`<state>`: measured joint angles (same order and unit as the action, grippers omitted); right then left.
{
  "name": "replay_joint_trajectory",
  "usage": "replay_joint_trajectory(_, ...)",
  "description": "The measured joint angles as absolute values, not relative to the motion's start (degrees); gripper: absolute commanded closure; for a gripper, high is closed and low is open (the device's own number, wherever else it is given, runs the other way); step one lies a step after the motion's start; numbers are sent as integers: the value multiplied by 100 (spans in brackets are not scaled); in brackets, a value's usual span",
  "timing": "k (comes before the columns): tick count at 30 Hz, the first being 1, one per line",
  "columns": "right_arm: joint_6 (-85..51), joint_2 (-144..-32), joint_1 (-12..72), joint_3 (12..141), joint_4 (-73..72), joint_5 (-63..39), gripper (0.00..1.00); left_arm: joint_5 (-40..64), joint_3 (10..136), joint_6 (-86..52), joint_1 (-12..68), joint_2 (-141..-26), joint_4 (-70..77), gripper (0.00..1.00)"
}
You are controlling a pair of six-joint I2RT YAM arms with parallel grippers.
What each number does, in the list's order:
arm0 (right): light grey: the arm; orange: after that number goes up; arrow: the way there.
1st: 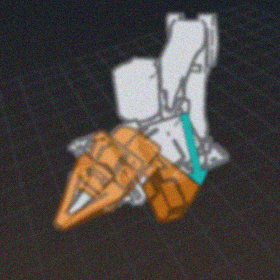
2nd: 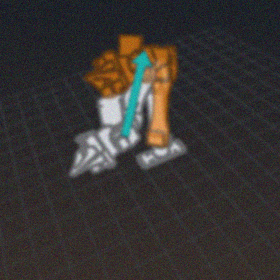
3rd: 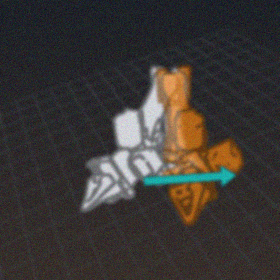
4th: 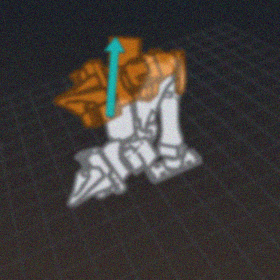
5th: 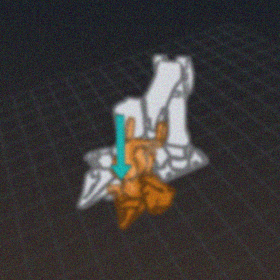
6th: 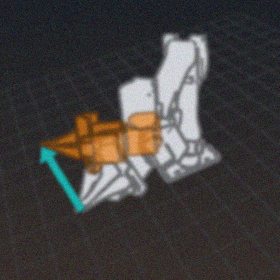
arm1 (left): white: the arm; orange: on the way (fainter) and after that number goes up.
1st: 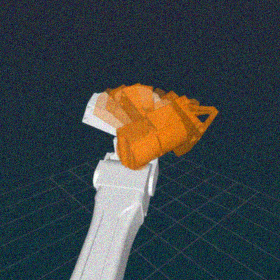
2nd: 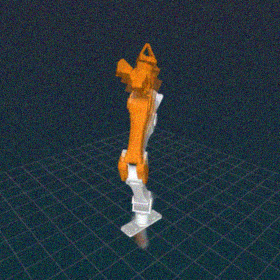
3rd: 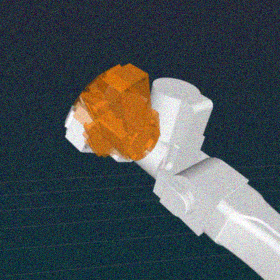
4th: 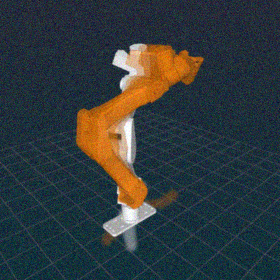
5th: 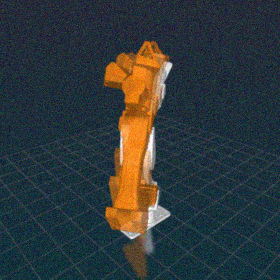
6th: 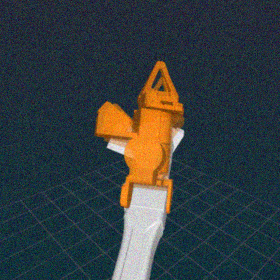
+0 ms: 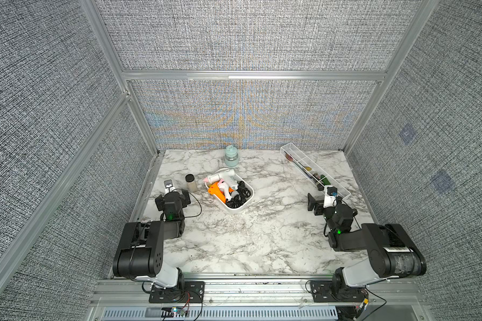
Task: Put the hot melt glue gun into the storage box
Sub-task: Reset both arms
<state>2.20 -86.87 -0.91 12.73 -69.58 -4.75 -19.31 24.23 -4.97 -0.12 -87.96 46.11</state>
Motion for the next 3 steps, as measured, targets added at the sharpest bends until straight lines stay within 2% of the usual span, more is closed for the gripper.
replay_joint_trajectory(3, 196, -8687, -108, 1273, -6958, -447, 1, -1925, 2425, -497, -14, -8799, 4611, 0)
